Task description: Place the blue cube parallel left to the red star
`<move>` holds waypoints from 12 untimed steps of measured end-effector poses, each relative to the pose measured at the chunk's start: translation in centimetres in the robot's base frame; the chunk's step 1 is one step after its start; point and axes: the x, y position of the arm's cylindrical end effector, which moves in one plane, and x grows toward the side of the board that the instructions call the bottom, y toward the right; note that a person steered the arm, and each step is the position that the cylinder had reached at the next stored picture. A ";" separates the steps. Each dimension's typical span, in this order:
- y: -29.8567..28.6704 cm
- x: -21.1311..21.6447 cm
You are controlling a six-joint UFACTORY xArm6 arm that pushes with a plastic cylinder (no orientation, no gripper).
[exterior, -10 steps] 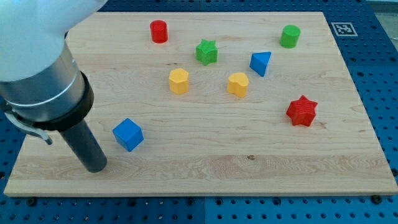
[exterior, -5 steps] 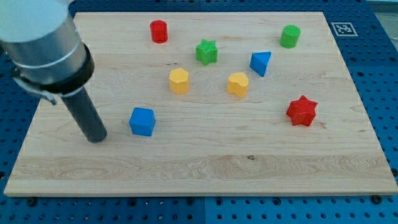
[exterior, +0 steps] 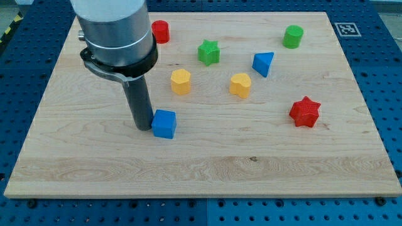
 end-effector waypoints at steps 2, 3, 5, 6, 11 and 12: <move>4.0 0.1; 7.7 0.1; 12.8 0.2; 12.7 1.8; 18.4 6.3; 18.1 6.3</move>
